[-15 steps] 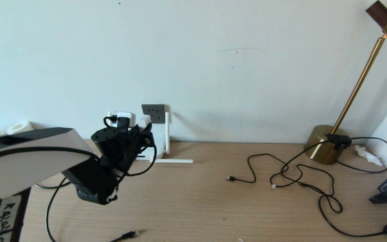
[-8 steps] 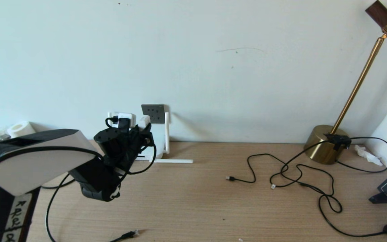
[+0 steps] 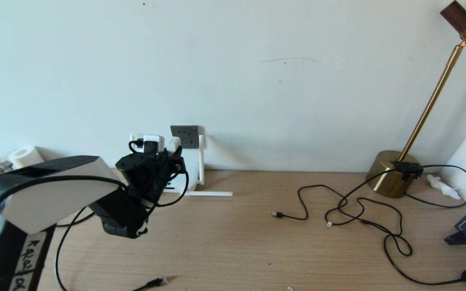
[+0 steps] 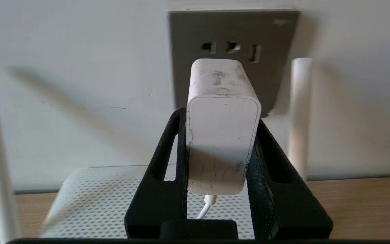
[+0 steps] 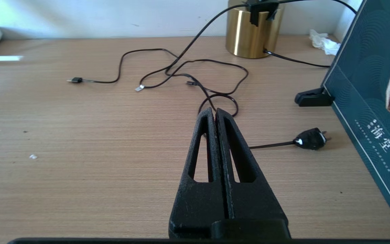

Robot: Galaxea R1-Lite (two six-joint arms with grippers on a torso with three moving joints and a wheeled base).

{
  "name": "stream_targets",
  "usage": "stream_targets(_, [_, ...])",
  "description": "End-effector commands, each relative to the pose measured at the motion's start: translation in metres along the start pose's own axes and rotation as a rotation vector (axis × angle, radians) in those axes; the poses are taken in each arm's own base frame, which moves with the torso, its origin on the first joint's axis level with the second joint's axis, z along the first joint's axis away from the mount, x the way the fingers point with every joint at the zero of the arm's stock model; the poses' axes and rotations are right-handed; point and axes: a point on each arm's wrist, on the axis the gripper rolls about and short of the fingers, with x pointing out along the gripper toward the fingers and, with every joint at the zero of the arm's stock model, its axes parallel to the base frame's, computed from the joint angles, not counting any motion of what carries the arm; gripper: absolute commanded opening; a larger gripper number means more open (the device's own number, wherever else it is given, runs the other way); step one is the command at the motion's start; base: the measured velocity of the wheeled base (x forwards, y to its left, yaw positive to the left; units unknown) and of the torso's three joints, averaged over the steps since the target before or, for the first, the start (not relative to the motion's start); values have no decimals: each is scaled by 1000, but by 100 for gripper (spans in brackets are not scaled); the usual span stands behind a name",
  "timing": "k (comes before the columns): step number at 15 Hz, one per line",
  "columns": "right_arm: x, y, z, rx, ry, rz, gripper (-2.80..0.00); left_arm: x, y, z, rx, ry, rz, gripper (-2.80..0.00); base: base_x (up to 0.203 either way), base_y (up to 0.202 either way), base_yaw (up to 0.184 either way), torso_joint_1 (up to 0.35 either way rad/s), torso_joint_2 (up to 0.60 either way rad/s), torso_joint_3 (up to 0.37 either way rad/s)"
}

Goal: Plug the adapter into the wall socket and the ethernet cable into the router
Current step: Align plug and socket

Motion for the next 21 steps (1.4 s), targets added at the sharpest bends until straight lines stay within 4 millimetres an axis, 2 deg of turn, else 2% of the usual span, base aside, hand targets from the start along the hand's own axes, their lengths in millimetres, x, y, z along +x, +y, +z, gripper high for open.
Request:
stream_targets(1, [0, 0, 0, 0, 1, 0, -280, 4, -1, 0, -1, -17, 3, -280, 0, 0, 0, 0, 0, 0])
stream_targets(21, [0, 0, 0, 0, -1, 0, -280, 20, -7, -2, -3, -67, 3, -280, 0, 0, 0, 0, 0, 0])
